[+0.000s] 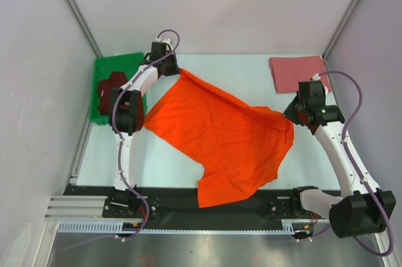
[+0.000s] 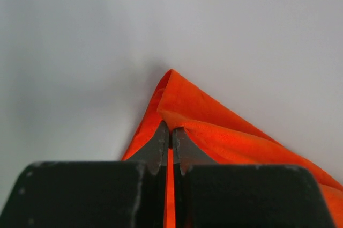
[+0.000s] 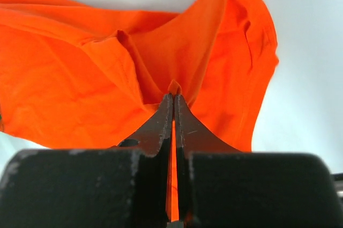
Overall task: Fold and stack the t-shirts
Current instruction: Fold the tshirt
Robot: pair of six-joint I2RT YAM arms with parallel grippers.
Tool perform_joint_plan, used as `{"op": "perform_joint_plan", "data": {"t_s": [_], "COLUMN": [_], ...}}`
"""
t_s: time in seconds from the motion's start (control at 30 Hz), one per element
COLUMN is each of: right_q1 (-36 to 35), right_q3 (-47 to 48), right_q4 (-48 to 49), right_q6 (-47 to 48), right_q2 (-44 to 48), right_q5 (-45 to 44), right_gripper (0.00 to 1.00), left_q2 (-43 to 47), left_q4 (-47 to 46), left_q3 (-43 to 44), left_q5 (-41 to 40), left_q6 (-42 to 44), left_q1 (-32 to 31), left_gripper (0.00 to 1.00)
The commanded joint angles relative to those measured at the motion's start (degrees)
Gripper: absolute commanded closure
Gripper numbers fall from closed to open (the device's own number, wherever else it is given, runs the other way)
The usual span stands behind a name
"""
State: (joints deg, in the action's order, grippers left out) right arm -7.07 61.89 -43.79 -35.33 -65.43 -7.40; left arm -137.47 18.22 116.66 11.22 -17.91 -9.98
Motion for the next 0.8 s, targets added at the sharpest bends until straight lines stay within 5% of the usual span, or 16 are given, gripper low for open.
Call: {"op": "perform_joint_plan", "data": {"t_s": [0.0,0.57,0.77], "right_q1": [-0.4,-4.1,-6.1], "right_q3": [-2.9,-15.4,-19.0], "right_q4": [-2.7,-4.2,-3.7], "right_q6": [-3.3,-8.8,-9.9], "right_q2": [3.9,12.0,10.2], "right_q5": [-1.4,3.8,8.8], "right_gripper": [1.0,1.0,1.0], "left_q2": [5.2,10.3,9.7], "left_q4": [2.3,6.6,9.1], "left_q3": [-1.5,-10.0,-9.6], "left_q5": [1.0,-7.2,-11.0], "left_q6": [1.7,3.1,3.3], "left_q1": [0.2,0.2,0.2], "left_gripper": [1.0,0.99,0.88]}}
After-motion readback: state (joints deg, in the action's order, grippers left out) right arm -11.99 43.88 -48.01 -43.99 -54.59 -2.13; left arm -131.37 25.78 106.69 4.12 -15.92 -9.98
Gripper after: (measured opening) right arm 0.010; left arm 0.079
